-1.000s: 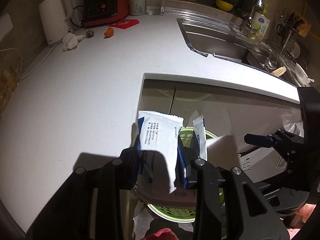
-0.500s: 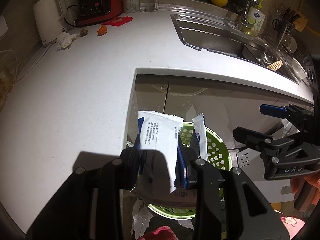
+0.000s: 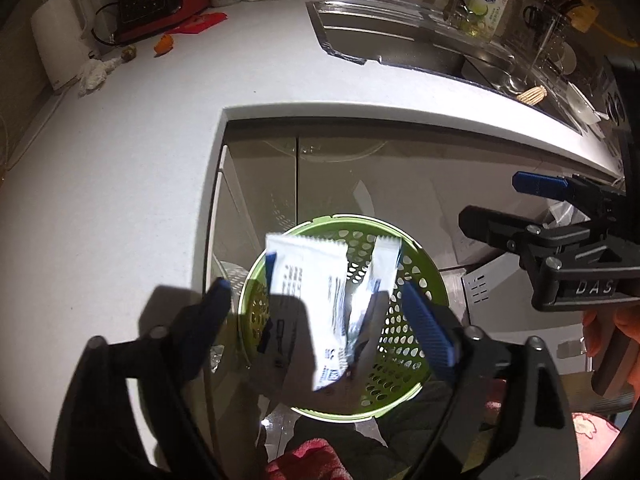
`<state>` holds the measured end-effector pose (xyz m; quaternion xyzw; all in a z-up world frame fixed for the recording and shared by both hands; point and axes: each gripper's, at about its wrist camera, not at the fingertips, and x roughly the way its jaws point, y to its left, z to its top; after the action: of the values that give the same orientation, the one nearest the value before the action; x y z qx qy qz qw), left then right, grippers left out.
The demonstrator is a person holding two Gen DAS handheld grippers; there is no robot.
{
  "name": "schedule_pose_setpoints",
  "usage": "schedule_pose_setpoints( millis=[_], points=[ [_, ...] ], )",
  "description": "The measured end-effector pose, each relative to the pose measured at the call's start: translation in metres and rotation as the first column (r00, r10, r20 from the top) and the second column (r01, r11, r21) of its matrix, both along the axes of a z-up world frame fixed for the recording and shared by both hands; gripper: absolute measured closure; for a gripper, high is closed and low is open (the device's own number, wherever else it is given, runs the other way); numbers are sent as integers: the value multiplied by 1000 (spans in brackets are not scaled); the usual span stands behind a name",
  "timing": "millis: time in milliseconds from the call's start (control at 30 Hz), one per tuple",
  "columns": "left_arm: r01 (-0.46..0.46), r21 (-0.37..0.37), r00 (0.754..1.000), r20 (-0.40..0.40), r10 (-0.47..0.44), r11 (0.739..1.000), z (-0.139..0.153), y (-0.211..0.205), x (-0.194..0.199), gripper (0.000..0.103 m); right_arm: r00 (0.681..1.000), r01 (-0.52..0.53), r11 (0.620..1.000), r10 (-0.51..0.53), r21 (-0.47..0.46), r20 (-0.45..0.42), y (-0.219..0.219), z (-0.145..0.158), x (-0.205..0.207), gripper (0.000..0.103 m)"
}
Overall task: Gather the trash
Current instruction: 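Drop the sponge into the basket with the right gripper while the left drops the sachets, then move both grippers from the basket toward the tissue and orange peel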
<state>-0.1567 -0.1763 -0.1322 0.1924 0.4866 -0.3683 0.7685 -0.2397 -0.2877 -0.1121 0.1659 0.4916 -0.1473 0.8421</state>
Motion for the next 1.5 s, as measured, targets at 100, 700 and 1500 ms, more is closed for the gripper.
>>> schedule_pose_setpoints(
  millis=[100, 700, 1500],
  points=[
    [26, 14, 1000, 3, -26, 1000, -2, -4, -5, 14, 1000, 8, 1000, -8, -2, 1, -1, 0, -2, 3],
    [-49, -12, 998, 37, 49, 999, 15, 4, 12, 13, 1000, 13, 1000, -13, -10, 13, -7, 6, 5, 3],
    [-356, -37, 925, 128, 358, 934, 37, 61, 159, 8, 946, -311, 950, 312, -26, 85, 17, 13, 124, 2]
  ],
)
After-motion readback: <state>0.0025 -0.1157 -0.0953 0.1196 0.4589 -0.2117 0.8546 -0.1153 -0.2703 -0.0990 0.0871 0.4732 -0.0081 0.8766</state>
